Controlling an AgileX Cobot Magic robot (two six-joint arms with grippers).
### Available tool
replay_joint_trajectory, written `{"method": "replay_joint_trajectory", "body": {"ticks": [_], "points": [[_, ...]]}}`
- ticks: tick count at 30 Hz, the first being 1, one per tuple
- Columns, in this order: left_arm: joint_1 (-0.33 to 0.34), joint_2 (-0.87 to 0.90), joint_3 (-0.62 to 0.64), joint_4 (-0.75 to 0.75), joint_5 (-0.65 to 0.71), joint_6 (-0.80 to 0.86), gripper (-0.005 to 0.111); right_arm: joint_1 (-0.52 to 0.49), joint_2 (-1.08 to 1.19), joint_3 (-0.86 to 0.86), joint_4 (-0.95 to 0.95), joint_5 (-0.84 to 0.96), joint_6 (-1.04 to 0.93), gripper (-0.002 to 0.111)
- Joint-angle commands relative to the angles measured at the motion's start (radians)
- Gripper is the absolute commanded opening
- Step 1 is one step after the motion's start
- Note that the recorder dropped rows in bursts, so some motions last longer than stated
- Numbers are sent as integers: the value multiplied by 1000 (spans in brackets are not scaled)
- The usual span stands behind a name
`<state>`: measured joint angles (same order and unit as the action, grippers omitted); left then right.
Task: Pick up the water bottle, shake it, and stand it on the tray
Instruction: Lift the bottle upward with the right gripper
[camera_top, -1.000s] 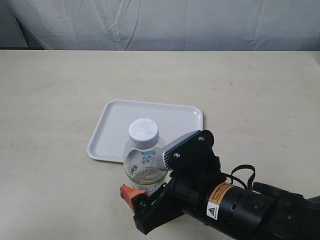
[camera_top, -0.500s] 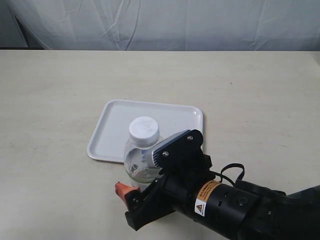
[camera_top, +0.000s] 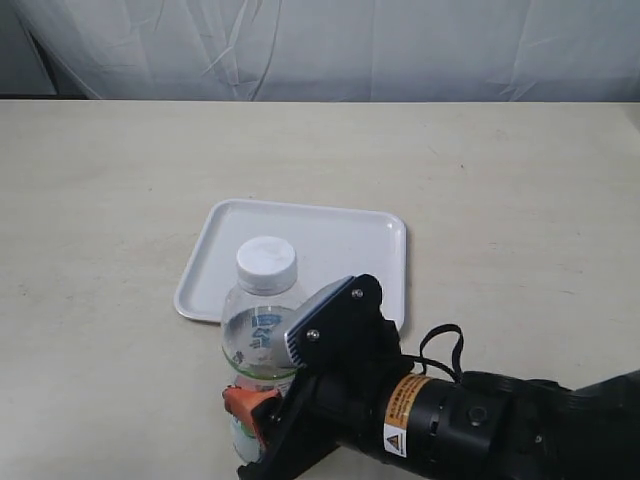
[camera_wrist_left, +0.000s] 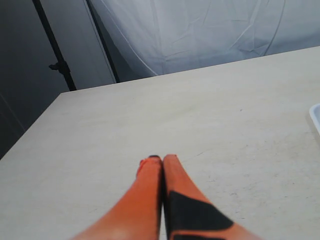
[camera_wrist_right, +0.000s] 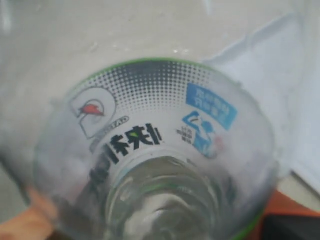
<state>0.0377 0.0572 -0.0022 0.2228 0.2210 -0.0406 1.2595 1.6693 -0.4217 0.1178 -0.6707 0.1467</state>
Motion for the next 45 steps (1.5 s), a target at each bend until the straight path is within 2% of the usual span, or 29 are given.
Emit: {"method": "replay_joint_trajectory", "body": {"ticks": [1,2,3,4,5,8,9,12,13,14,16,18,19,21,22,23,24,25,26,27,28,29,30,32,34,35,38,45], "points": [[1,-4,2,3,-13,-4,0,-3,-61,-4,180,-43,-197,-1],[1,-4,2,3,-13,-4,0,-3,-74,-4,264,-52,-287,-1],[1,-4,2,3,-13,-4,0,-3,-108,-4,441,-95,-478,-1],[1,-4,2,3,-13,-4,0,-3,-122,-10,506,-110,-549,-1],[1,-4,2,3,-13,-4,0,-3,-152,-36,666,-147,-716,-1],[1,-4,2,3,-13,-4,0,-3,-162,-151,923,-230,-958,-1],[1,-4,2,3,-13,-4,0,-3,-159,-200,949,-208,-1031,-1],[1,-4,2,3,-13,-4,0,-17,-159,-330,652,114,-1093,-1],[1,-4,2,3,-13,-4,0,-42,-159,-356,703,89,-1098,-1],[1,-4,2,3,-13,-4,0,-79,-159,-374,876,-28,-1101,-1],[1,-4,2,3,-13,-4,0,-134,-159,-399,1122,-117,-1090,-1],[1,-4,2,3,-13,-4,0,-179,-161,-409,1055,55,-1101,-1],[1,-4,2,3,-13,-4,0,-211,-165,-417,857,286,-1097,-1],[1,-4,2,3,-13,-4,0,-233,-166,-450,573,533,-1069,-1],[1,-4,2,3,-13,-4,0,-249,-166,-452,546,520,-1028,-1],[1,-4,2,3,-13,-4,0,-269,-166,-450,613,443,-1004,-1],[1,-4,2,3,-13,-4,0,-322,-166,-450,895,277,-984,-1],[1,-4,2,3,-13,-4,0,-335,-164,-450,990,232,-984,-1],[1,-4,2,3,-13,-4,0,-345,-159,-450,996,285,-1013,-1],[1,-4,2,3,-13,-4,0,-345,-159,-450,896,360,-1042,-1],[1,-4,2,3,-13,-4,0,-345,-161,-465,609,571,-1081,-1],[1,-4,2,3,-13,-4,0,-347,-163,-465,568,580,-1069,-1],[1,-4,2,3,-13,-4,0,-391,-163,-444,753,415,-993,-1],[1,-4,2,3,-13,-4,0,-410,-156,-441,1052,365,-944,-1],[1,-4,2,3,-13,-4,0,-391,-159,-463,660,614,-974,-1],[1,-4,2,3,-13,-4,0,-384,-183,-483,549,696,-941,-1],[1,-4,2,3,-13,-4,0,-386,-282,-498,608,550,-849,-1],[1,-4,2,3,-13,-4,0,-384,-142,-421,623,571,-854,-1]]}}
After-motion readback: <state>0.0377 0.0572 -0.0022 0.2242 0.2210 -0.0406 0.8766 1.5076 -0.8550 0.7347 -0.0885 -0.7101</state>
